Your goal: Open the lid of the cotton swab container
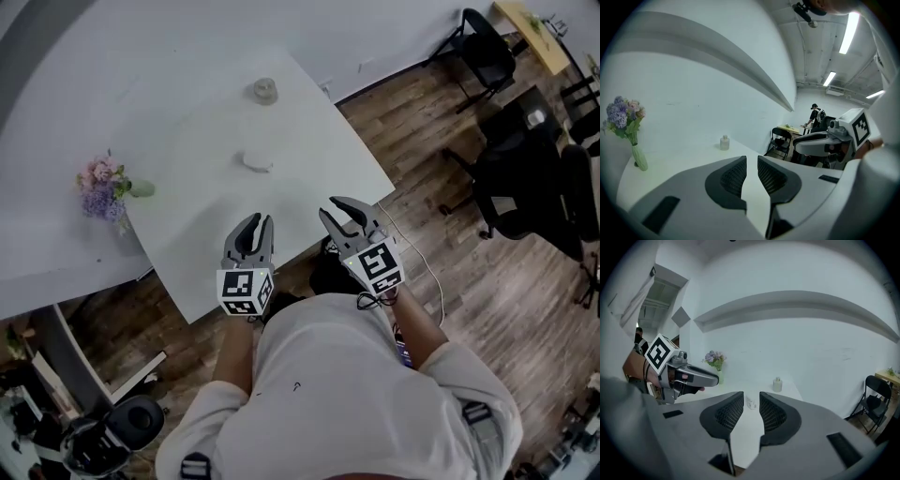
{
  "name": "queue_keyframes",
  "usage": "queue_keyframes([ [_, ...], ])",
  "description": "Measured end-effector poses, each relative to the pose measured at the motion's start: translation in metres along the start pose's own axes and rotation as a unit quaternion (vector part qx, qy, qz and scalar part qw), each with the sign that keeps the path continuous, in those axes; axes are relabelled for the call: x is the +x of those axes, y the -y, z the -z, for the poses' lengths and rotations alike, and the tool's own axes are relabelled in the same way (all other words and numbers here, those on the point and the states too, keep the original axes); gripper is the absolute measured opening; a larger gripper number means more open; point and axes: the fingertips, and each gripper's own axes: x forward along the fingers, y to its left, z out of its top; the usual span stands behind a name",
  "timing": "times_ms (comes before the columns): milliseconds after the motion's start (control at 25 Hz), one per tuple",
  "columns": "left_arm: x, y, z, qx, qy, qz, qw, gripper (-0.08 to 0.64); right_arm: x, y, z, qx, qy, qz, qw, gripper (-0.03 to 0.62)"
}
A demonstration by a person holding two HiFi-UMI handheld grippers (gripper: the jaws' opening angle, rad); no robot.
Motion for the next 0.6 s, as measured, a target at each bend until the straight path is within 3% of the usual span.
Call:
queue_keyframes([
  [280, 0.038, 0.007, 0.016, -0.027, -0.045, -0.043, 0.9977, 0.086, 0.02, 0.049, 0.033, -0.007, -0.044, -0.051, 0.998, 0.1],
  [600, 0.05, -0.005, 0.037, -0.058, -0.071, -0.072, 0.9932, 0.086, 0.054, 0.053, 0.056, -0.023, -0.078, -0.095, 0.992, 0.114],
])
